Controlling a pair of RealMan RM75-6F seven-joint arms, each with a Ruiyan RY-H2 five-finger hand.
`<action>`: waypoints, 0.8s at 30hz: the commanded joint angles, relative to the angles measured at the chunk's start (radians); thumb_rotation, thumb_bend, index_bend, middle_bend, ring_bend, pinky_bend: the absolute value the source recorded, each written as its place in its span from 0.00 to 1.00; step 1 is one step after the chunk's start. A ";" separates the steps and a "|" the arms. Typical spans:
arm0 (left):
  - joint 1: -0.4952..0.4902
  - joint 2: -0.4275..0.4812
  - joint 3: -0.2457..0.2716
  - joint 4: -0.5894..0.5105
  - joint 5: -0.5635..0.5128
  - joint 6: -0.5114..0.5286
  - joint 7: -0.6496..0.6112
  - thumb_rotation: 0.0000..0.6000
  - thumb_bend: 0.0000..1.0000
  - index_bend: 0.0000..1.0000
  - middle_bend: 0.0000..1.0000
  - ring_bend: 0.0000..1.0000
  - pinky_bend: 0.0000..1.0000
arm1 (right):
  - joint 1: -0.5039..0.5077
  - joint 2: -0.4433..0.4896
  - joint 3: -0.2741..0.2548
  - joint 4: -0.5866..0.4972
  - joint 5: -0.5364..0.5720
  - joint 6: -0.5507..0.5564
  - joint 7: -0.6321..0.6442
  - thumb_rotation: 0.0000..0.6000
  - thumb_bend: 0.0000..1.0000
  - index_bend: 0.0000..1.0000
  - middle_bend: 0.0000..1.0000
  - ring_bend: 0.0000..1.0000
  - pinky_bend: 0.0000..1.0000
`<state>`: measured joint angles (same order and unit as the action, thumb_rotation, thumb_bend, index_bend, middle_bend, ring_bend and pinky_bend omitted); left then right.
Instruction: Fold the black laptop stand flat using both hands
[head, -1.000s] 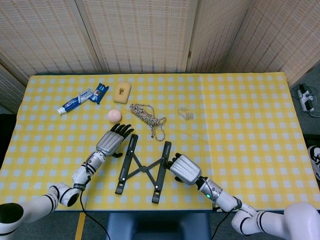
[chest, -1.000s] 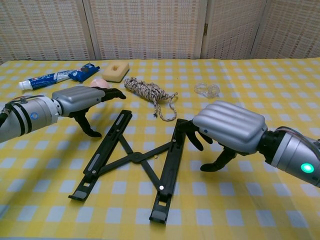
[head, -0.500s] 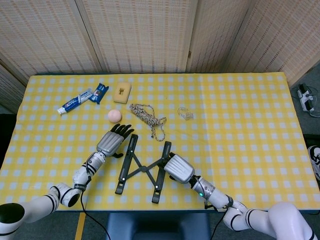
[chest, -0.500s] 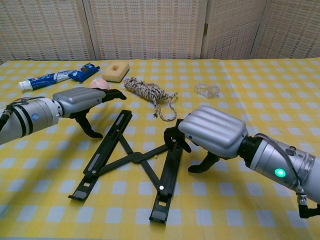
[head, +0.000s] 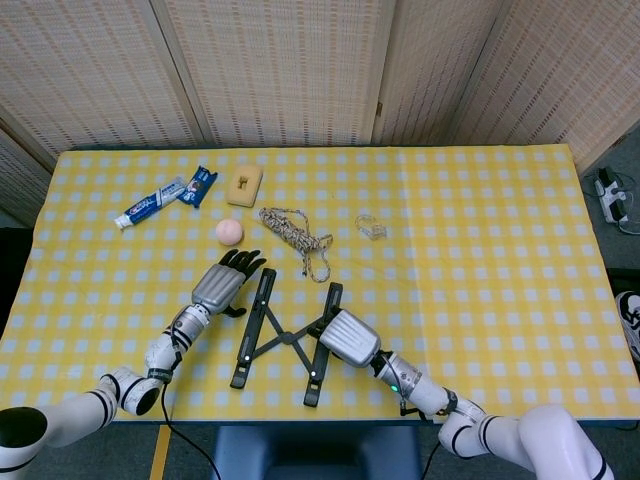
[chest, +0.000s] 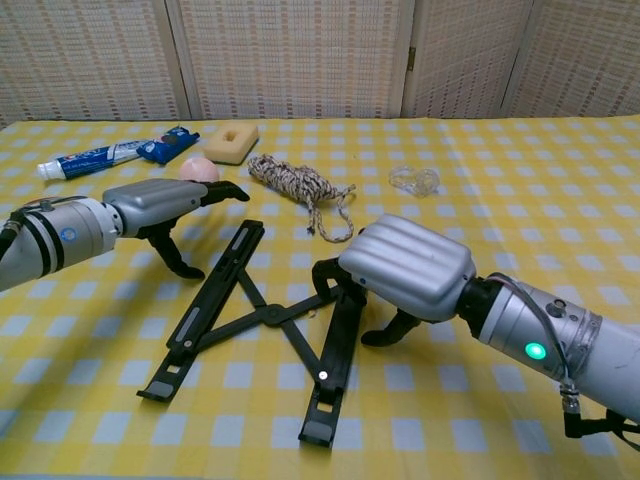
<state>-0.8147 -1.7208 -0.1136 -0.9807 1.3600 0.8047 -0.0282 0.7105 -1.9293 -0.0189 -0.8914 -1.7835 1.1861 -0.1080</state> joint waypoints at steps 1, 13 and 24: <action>0.001 0.002 -0.002 -0.009 -0.006 -0.006 -0.010 1.00 0.23 0.01 0.00 0.00 0.00 | 0.002 -0.009 -0.004 0.015 -0.002 0.007 0.000 1.00 0.18 0.46 0.64 0.64 0.50; 0.002 0.013 -0.010 -0.048 -0.026 -0.033 -0.066 1.00 0.23 0.01 0.00 0.00 0.00 | 0.012 -0.056 -0.008 0.082 -0.009 0.047 0.013 1.00 0.18 0.46 0.64 0.65 0.50; 0.003 0.016 -0.013 -0.065 -0.037 -0.042 -0.084 1.00 0.23 0.01 0.00 0.00 0.00 | 0.020 -0.105 -0.015 0.166 -0.018 0.090 0.040 1.00 0.18 0.47 0.64 0.65 0.50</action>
<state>-0.8122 -1.7049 -0.1264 -1.0457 1.3228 0.7630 -0.1119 0.7292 -2.0276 -0.0333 -0.7331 -1.8002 1.2702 -0.0739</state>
